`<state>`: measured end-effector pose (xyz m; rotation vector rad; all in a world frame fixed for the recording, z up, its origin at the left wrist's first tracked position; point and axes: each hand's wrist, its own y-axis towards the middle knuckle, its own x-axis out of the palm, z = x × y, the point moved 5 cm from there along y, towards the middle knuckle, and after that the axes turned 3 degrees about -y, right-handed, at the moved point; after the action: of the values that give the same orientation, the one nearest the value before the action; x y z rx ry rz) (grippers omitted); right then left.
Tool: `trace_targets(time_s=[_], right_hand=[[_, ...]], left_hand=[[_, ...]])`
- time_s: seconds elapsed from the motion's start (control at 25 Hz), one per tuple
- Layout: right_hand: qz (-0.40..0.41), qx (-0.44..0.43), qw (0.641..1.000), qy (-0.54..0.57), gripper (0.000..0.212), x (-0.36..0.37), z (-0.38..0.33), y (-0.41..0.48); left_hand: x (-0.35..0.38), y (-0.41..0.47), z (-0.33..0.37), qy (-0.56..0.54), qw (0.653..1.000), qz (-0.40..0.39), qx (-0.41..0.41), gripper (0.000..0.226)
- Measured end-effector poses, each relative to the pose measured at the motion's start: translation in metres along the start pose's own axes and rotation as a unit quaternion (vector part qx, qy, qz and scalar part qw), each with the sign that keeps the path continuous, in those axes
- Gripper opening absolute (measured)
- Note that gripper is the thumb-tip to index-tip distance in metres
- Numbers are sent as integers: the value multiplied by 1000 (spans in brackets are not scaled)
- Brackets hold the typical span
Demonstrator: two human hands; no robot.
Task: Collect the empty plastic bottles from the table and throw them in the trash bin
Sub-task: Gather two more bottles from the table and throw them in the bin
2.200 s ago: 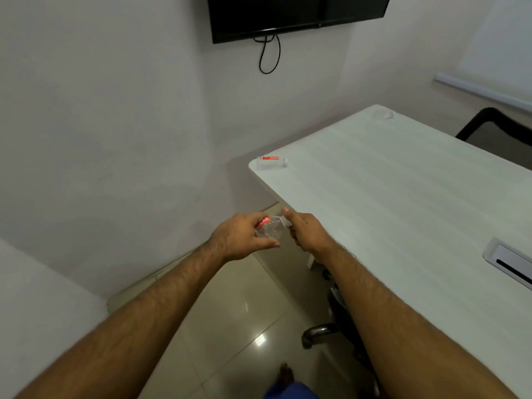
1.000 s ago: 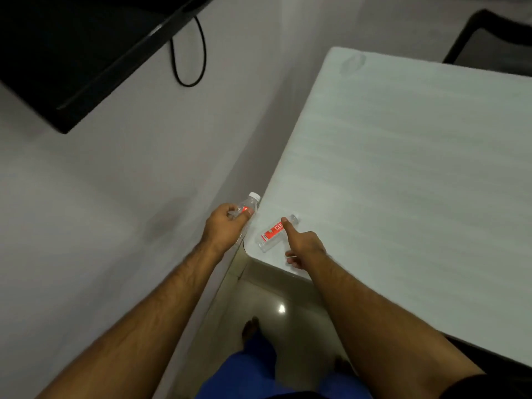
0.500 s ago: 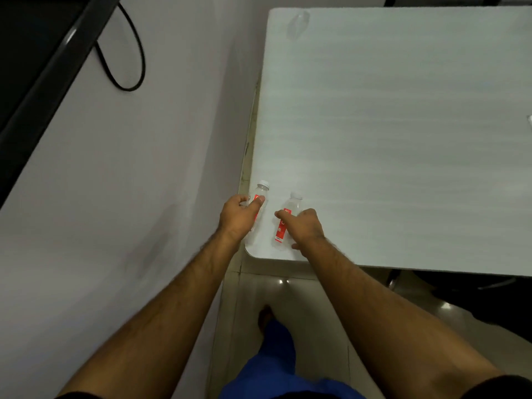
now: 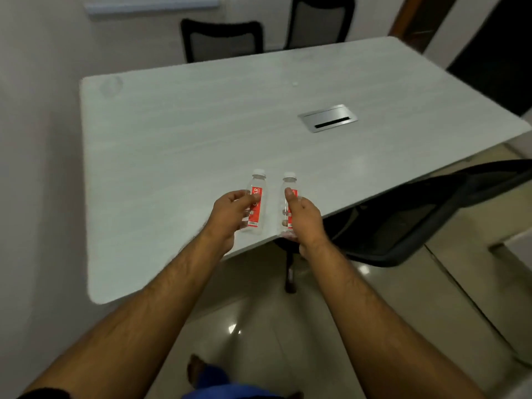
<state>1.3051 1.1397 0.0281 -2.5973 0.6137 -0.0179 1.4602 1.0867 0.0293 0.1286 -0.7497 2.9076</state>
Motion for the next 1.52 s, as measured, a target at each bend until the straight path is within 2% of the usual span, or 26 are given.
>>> trace_targets(time_s=[0.2,0.44,0.52,0.64,0.76,0.92,1.04,1.24,1.52], right_hand=[[79,-44,993,82,25,-178,-36,-16],[166,-67,974,140,27,-361,-54,-7],[190,-70,969,143,32,-414,-59,4],[229,-72,958,155,27,-495,-65,35],[275,-66,947,153,30,-579,-71,81],[334,-57,926,164,21,-699,-90,135],[359,-51,916,172,29,-776,-96,171],[378,-49,907,180,35,-891,-97,260],[354,-6,917,183,38,-1106,-109,427]], left_hand=[[191,-34,6,5,993,-108,52,35],[375,-51,11,19,979,-190,68,36],[434,-45,14,38,973,-217,74,38],[528,-24,15,55,964,-243,93,43],[630,4,12,76,944,-309,87,39],[777,36,18,137,905,-399,55,32],[873,58,16,169,880,-441,44,28],[1013,112,-9,207,864,-457,35,31],[1254,206,-31,239,874,-423,22,34]])
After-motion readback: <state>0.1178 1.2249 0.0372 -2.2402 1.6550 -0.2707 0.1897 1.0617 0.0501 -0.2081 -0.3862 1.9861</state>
